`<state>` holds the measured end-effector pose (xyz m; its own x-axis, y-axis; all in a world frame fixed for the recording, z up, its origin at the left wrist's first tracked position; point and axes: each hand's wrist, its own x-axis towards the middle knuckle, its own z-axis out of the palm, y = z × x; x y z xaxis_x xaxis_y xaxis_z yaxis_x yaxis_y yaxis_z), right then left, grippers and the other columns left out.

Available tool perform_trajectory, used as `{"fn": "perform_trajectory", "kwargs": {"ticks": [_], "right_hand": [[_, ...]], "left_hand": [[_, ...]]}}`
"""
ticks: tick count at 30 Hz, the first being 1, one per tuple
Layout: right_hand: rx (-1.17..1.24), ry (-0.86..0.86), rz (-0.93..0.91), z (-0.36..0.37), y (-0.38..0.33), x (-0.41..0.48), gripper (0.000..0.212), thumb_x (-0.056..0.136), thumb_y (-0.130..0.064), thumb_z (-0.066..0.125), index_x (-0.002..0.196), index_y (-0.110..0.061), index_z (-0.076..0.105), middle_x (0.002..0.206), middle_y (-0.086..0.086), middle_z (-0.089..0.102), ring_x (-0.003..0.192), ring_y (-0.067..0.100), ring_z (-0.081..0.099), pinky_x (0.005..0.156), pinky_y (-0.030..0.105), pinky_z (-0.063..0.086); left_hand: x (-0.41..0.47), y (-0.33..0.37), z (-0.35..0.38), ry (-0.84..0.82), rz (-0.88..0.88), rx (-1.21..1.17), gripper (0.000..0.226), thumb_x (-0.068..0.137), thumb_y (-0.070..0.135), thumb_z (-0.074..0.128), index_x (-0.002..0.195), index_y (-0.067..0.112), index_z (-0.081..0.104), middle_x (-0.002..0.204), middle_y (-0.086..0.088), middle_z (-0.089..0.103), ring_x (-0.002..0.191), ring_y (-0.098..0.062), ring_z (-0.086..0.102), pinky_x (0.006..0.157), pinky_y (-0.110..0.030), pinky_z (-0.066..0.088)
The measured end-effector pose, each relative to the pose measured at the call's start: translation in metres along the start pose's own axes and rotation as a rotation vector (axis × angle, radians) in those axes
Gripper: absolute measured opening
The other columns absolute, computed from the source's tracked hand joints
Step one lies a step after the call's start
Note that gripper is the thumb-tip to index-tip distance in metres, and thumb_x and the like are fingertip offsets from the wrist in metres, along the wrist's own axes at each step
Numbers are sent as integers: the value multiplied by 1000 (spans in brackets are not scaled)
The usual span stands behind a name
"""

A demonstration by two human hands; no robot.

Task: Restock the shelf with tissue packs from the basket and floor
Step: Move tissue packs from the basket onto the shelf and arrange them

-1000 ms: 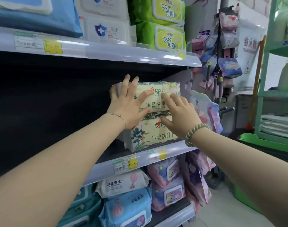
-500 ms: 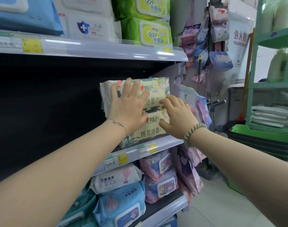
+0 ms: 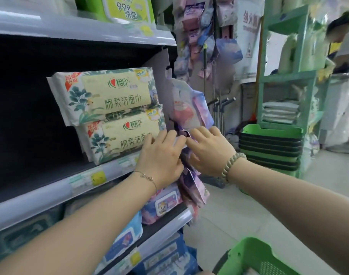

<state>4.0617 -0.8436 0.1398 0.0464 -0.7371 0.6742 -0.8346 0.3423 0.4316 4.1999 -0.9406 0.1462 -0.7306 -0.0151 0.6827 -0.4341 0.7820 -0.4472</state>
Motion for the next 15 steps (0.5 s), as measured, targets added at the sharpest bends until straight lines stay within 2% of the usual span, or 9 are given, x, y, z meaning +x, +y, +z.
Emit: {"fn": "perform_trajectory", "kwargs": {"ticks": [2, 5, 9, 12, 15], "right_hand": [[-15, -49, 18, 9, 6, -21, 25, 70, -29, 43, 84, -13, 57, 85, 6, 56, 76, 28, 53, 64, 36, 38], [-20, -123, 49, 23, 13, -56, 23, 70, -31, 59, 84, -13, 57, 85, 6, 55, 76, 29, 51, 64, 38, 37], [-5, -214, 84, 41, 21, -102, 26, 69, -30, 50, 89, -14, 53, 86, 6, 54, 78, 29, 50, 65, 39, 39], [4, -306, 137, 57, 24, -136, 24, 69, -27, 53, 88, -13, 54, 85, 7, 53, 79, 30, 50, 66, 39, 40], [-7, -394, 169, 72, 23, -171, 24, 66, -29, 58, 84, -12, 57, 84, 7, 54, 77, 30, 51, 66, 38, 40]], "left_hand": [[0, 20, 13, -40, 10, -46, 47, 58, 32, 68, 102, 15, 59, 92, -5, 57, 83, -28, 54, 64, -37, 40], [-1, 50, 30, -76, 48, -125, 44, 58, 32, 71, 97, 17, 58, 87, -4, 56, 80, -27, 55, 62, -36, 40], [-5, 90, 55, -175, 74, -168, 46, 68, 37, 68, 109, 19, 57, 101, -4, 57, 87, -25, 53, 67, -38, 45], [-9, 118, 73, -212, 114, -214, 42, 57, 34, 74, 92, 17, 56, 88, -5, 56, 77, -26, 53, 59, -36, 40], [-19, 144, 95, -268, 144, -244, 45, 56, 34, 72, 95, 17, 57, 87, -3, 55, 78, -26, 54, 61, -36, 38]]}}
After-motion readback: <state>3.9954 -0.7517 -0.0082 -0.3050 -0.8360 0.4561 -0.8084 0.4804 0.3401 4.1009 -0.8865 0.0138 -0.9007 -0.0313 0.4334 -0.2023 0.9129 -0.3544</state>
